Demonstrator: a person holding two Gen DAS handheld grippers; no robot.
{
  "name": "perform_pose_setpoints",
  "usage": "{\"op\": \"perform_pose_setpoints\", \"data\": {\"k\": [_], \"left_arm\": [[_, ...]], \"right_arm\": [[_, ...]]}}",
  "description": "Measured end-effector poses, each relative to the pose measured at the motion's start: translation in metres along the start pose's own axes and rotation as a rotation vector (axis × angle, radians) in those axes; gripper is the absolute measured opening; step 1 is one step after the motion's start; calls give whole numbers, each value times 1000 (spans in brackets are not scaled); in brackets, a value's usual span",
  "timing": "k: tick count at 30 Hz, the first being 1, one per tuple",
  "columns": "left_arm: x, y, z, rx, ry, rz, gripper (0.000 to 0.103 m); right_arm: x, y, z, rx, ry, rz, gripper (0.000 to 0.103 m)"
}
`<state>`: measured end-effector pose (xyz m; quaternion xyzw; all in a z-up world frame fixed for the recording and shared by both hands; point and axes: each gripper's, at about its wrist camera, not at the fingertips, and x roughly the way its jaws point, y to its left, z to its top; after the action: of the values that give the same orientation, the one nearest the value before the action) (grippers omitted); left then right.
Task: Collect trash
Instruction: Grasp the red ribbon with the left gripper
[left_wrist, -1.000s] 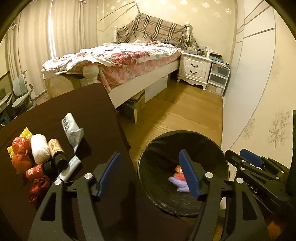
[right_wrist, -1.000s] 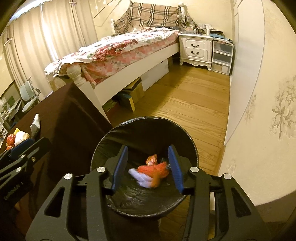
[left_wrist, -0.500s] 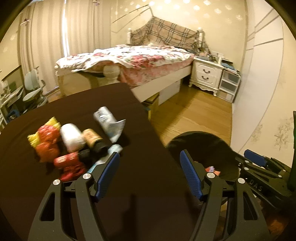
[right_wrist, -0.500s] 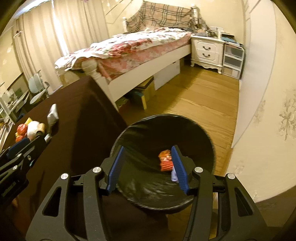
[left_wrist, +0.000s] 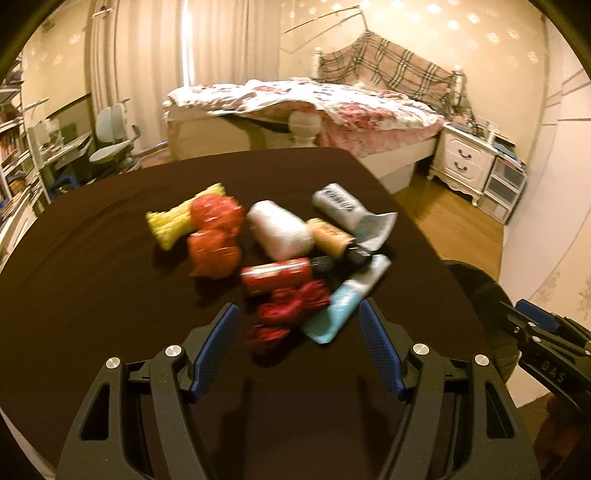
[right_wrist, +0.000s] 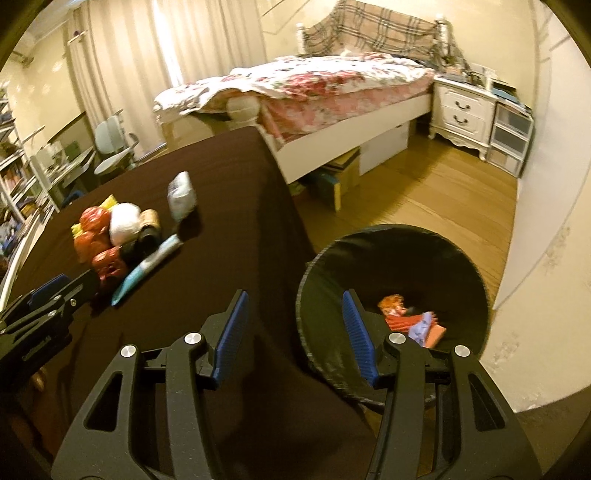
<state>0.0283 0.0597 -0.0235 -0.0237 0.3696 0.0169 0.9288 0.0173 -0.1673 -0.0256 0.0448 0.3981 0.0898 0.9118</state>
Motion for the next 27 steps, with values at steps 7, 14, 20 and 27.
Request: {"op": "perform_pose_setpoints", "data": {"k": [7,14,20,27], "left_arm": [[8,13,-1,-7,25,12,65],[25,14,-1,13,98,-21,50],[22,14,-8,32,117,-61,34],[8,20,-16,10,98,-73,30]], "right_arm": [[5,20,1,-37,15,28,52],[9,33,1,-60,26,41,52],[11,40,-1,-73,35,48,52],[11,50,-3,-89,39,60,52]]}}
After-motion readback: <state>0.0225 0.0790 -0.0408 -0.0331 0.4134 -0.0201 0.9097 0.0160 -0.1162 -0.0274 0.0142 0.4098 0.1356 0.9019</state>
